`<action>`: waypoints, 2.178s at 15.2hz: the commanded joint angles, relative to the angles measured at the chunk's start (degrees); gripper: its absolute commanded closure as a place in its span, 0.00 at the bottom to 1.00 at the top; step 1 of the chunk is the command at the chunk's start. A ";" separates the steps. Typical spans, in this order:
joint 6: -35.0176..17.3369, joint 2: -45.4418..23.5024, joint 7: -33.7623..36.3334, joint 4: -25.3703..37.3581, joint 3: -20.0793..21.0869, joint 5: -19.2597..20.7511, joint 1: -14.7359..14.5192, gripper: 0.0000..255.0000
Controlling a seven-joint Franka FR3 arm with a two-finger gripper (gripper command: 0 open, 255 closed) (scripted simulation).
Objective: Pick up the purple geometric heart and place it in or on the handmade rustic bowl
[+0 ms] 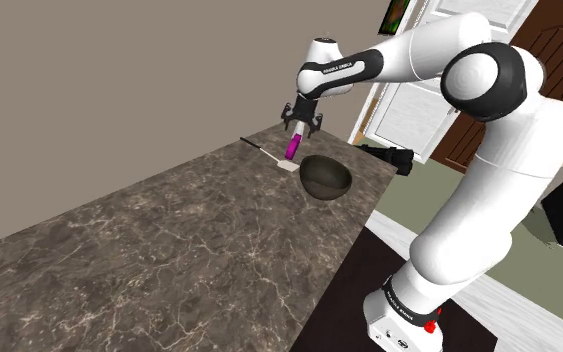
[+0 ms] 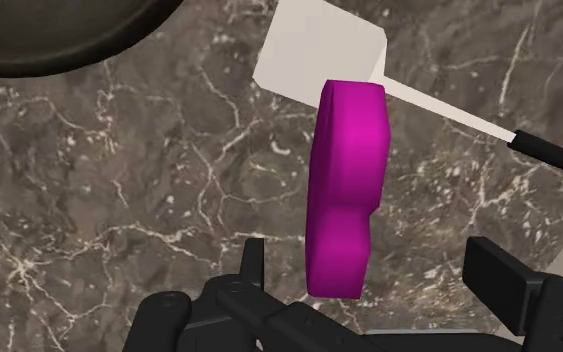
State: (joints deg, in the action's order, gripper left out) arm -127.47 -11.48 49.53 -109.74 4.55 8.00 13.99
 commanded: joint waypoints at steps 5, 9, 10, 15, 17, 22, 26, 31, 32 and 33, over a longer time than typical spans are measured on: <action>-3.85 -3.63 1.45 -0.17 -0.57 0.71 0.15 0.00; -5.43 -4.84 1.61 -0.54 -0.70 0.97 0.19 0.00; -5.43 -4.84 1.61 -0.54 -0.70 0.97 0.19 0.00; -5.43 -4.84 1.61 -0.54 -0.70 0.96 0.19 0.00; -5.43 -4.84 1.61 -0.54 -0.70 0.96 0.19 1.00; -5.43 -4.83 1.61 -0.54 -0.70 0.96 0.19 1.00; -4.78 -4.45 1.49 -0.27 -0.66 0.85 0.20 1.00; -1.45 -2.69 0.91 1.33 -0.50 0.34 0.26 1.00; -0.77 -2.37 0.80 1.69 -0.47 0.25 0.27 1.00; -0.10 -2.05 0.69 2.06 -0.45 0.16 0.28 1.00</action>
State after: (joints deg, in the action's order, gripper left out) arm -128.22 -13.83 50.40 -108.06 4.10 8.26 14.22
